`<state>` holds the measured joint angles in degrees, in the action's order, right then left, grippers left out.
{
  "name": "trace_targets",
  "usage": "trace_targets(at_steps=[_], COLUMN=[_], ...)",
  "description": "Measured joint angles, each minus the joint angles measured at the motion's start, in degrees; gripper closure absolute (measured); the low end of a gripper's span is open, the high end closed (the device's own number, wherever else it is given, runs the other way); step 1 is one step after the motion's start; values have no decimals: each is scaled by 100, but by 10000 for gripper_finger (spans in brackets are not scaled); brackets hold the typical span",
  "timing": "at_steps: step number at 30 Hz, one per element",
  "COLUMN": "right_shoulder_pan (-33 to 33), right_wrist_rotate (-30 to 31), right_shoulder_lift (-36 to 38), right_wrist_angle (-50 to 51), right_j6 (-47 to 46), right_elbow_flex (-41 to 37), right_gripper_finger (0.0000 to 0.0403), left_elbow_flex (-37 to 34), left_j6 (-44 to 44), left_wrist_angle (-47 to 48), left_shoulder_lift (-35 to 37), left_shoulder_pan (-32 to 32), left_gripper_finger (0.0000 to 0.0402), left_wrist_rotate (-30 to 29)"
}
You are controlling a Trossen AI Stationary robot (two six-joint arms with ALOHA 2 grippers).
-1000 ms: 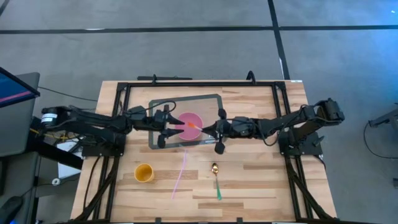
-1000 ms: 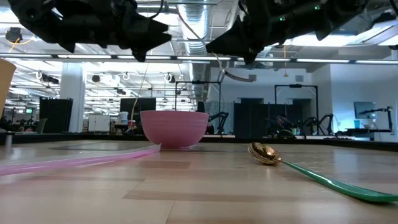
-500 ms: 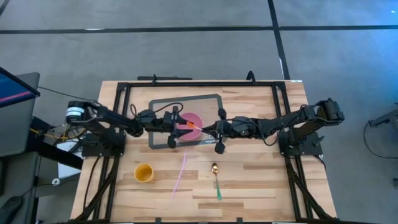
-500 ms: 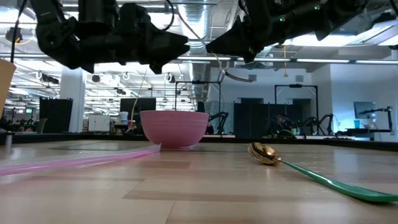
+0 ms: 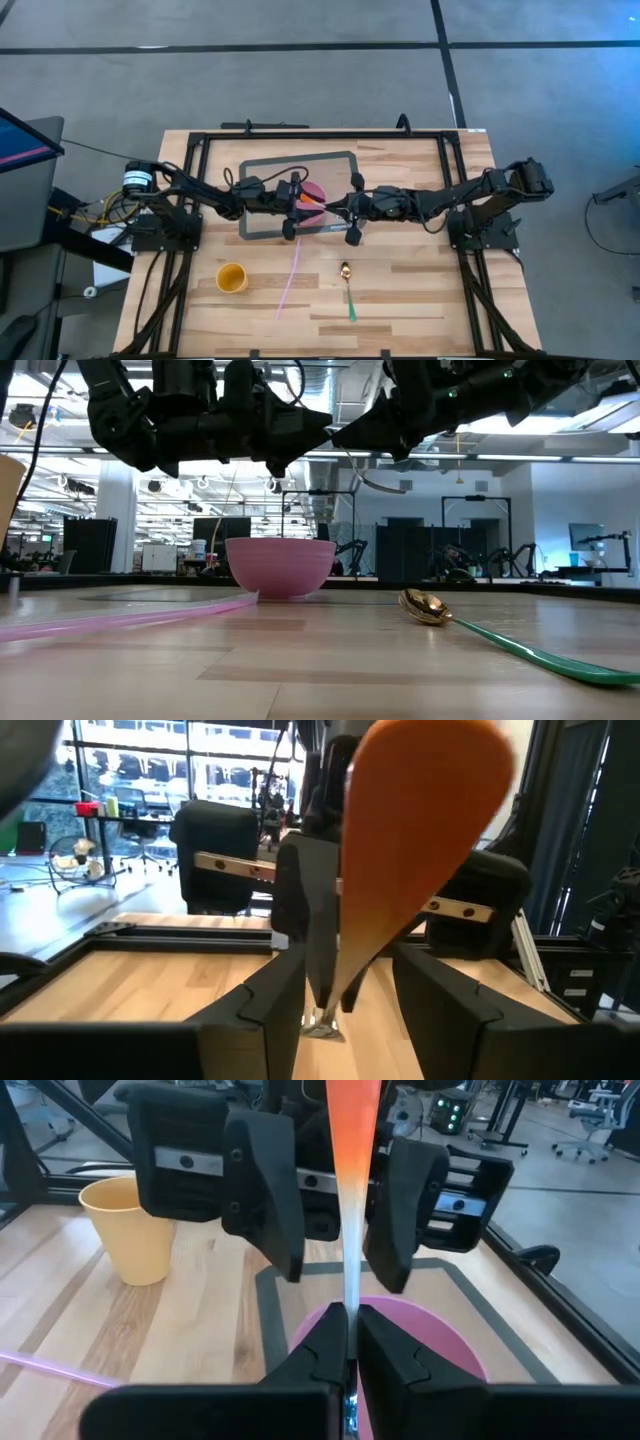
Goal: Pick & Place Utensil
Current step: Put the orange fork into the pink bowl on the transparent mat
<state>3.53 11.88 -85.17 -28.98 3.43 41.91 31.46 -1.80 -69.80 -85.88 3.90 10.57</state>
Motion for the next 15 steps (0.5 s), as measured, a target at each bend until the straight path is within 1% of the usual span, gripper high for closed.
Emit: trace_targets(at_steps=[2, 5, 11, 12, 15], right_shoulder_pan=[0, 0, 2, 2, -16], right_wrist_rotate=[0, 0, -25, -39, -86], right_shoulder_lift=[0, 0, 0, 0, 0], right_wrist_angle=[-4, -2, 31, 33, 38], right_j6=[1, 1, 8, 6, 11], right_elbow_flex=[0, 0, 0, 0, 0], right_gripper_finger=[392, 390, 389, 387, 376], left_elbow_flex=[0, 0, 0, 0, 0], left_j6=[0, 2, 72, 74, 102], left_wrist_angle=[-27, -20, -13, -13, -5], left_shoulder_lift=[24, 32, 36, 36, 36], left_shoulder_pan=[0, 0, 0, 0, -4], left_gripper_finger=[256, 283, 372, 379, 378], left_wrist_rotate=[1, 0, -9, -14, -12])
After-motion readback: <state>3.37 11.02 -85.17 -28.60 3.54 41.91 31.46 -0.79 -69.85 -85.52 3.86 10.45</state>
